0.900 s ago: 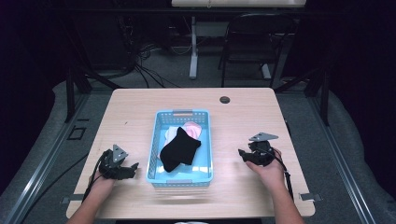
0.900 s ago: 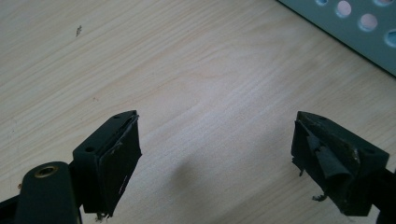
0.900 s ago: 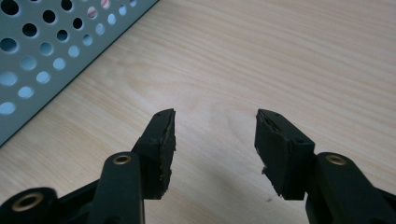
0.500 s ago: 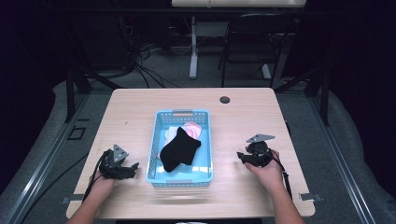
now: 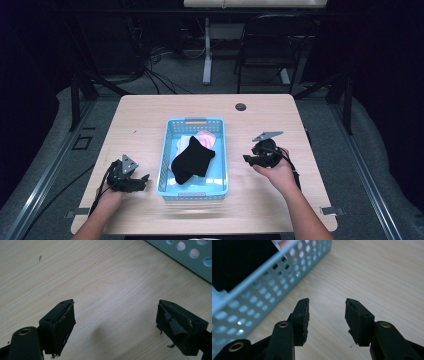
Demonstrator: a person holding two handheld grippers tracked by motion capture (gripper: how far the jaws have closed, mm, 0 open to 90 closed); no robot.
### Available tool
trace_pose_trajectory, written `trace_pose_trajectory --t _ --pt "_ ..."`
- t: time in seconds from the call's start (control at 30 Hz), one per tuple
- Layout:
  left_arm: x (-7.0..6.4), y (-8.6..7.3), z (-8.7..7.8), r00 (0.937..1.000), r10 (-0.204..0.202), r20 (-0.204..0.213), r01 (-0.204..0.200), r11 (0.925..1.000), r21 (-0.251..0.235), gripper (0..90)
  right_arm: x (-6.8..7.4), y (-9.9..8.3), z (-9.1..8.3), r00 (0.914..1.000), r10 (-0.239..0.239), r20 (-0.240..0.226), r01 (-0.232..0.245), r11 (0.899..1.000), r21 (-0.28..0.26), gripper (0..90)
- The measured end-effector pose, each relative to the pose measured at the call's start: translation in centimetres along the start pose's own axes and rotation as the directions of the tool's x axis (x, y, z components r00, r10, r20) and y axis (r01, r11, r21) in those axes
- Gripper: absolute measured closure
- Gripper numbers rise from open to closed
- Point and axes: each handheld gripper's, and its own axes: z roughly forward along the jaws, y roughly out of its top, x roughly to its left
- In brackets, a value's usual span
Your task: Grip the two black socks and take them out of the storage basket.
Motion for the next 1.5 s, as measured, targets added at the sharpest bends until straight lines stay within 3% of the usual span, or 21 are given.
trace_pose_trajectory --t 0.03,0.07,0.1,0.13,0.23,0.33,0.37,0.57,0.73,1.0,1.17,1.5 --pt "0.0 0.0 0.0 1.0000 0.000 0.001 0.000 1.0000 0.002 15.6 0.4 1.4 -0.2 0.9997 -0.018 -0.017 0.018 1.000 -0.006 54.4" --pt "0.0 0.0 0.0 1.0000 0.000 0.001 0.000 1.0000 0.001 15.6 0.4 1.4 -0.2 0.9997 -0.018 -0.017 0.018 1.000 -0.006 54.4" --pt "0.0 0.0 0.0 1.0000 0.000 0.000 0.000 1.0000 0.001 15.6 0.9 2.9 -0.3 0.9989 -0.039 -0.025 0.038 0.999 -0.013 54.3" --pt "0.0 0.0 0.0 1.0000 0.000 0.000 0.000 1.0000 0.001 15.6 0.9 2.9 -0.3 0.9989 -0.039 -0.025 0.038 0.999 -0.013 54.3" --pt "-0.1 0.0 0.0 1.0000 -0.002 0.001 0.002 1.0000 0.000 15.6 2.1 5.4 -0.3 0.9949 -0.088 -0.049 0.088 0.996 -0.004 53.8" --pt "-0.1 0.0 0.0 1.0000 0.001 0.001 -0.001 1.0000 -0.001 15.6 2.6 6.4 -0.1 0.9926 -0.109 -0.054 0.109 0.994 0.001 53.5" --pt "0.0 0.0 0.0 1.0000 0.000 0.003 0.000 1.0000 -0.001 15.6 3.1 7.2 0.1 0.9889 -0.125 -0.081 0.125 0.992 -0.005 53.5" --pt "0.0 0.0 0.0 1.0000 0.000 0.004 0.000 1.0000 -0.002 15.6 4.3 9.1 1.2 0.9826 -0.163 -0.089 0.163 0.987 0.000 53.4" --pt "0.0 0.0 0.0 1.0000 -0.001 0.004 0.001 1.0000 -0.002 15.6 4.8 9.9 2.8 0.9825 -0.152 -0.107 0.154 0.988 0.009 52.7" --pt "-0.1 0.1 0.0 1.0000 0.004 0.004 -0.004 1.0000 -0.005 15.6 5.6 10.7 5.5 0.9759 -0.169 -0.138 0.177 0.983 0.044 55.7" --pt "0.0 0.1 0.0 1.0000 0.002 0.007 -0.002 1.0000 -0.005 15.6 6.4 11.0 7.9 0.9693 -0.178 -0.169 0.198 0.975 0.104 56.1" --pt "0.0 0.1 0.0 1.0000 0.002 0.007 -0.002 1.0000 -0.009 15.6 7.2 11.4 10.3 0.9686 -0.160 -0.190 0.194 0.966 0.174 57.4"
